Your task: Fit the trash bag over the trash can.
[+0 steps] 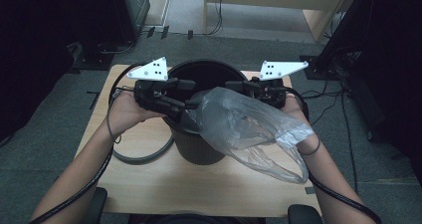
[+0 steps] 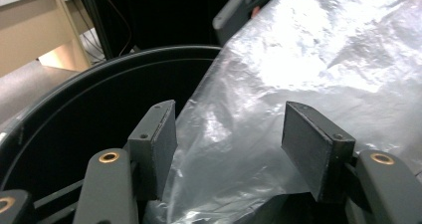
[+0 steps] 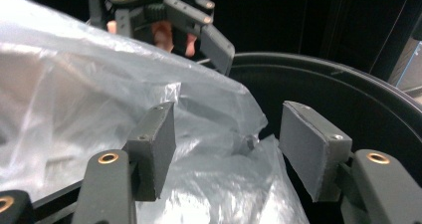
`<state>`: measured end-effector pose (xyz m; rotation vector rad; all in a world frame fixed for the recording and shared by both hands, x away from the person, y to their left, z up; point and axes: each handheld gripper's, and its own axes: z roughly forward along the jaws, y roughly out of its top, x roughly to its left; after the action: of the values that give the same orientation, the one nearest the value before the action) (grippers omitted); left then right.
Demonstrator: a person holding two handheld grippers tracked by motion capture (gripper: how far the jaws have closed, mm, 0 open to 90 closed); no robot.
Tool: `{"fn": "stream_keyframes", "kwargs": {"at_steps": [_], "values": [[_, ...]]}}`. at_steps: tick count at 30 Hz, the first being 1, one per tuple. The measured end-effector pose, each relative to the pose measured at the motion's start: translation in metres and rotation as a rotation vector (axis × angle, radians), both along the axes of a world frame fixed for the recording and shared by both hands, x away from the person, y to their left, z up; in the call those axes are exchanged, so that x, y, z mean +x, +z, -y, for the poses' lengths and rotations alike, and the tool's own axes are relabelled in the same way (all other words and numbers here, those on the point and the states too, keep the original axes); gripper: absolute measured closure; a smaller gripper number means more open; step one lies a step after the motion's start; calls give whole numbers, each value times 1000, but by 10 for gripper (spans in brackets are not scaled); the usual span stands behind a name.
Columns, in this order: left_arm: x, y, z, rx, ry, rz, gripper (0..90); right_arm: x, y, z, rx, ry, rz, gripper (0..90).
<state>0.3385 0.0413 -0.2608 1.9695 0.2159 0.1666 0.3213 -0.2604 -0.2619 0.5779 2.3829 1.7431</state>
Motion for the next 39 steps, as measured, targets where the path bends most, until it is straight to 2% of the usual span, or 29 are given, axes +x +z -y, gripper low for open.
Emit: {"fn": "stream_keyframes", "kwargs": {"at_steps": [8,9,11,13,15,18,20,22,24,27,29,39], "values": [[-5,-2,-3,-6,-20,5,369,6,4,-15,27,-2,3,412],[-5,-2,-2,-4,-21,-3,370,7,4,-17,30,0,3,415],[-3,-2,-2,1,-9,-40,435,8,6,-21,33,4,6,419],[-2,-2,-1,7,18,-53,469,10,7,-25,35,2,10,425],[-2,-2,1,7,26,-22,484,12,7,-31,37,0,7,431],[-1,-2,3,8,13,-14,488,15,8,-36,43,3,7,445],[0,-2,3,13,8,-18,537,17,9,-39,52,5,6,519],[0,-2,3,9,14,-19,536,17,11,-41,57,14,9,636],[1,-2,1,10,21,-12,530,15,12,-43,39,4,28,751],[1,-1,-3,-2,35,-4,517,15,13,-43,38,-13,34,875],[2,0,-7,-7,38,-1,502,16,13,-43,43,-19,34,900],[-1,2,-22,-46,49,25,458,33,17,-43,52,-71,18,900]]}}
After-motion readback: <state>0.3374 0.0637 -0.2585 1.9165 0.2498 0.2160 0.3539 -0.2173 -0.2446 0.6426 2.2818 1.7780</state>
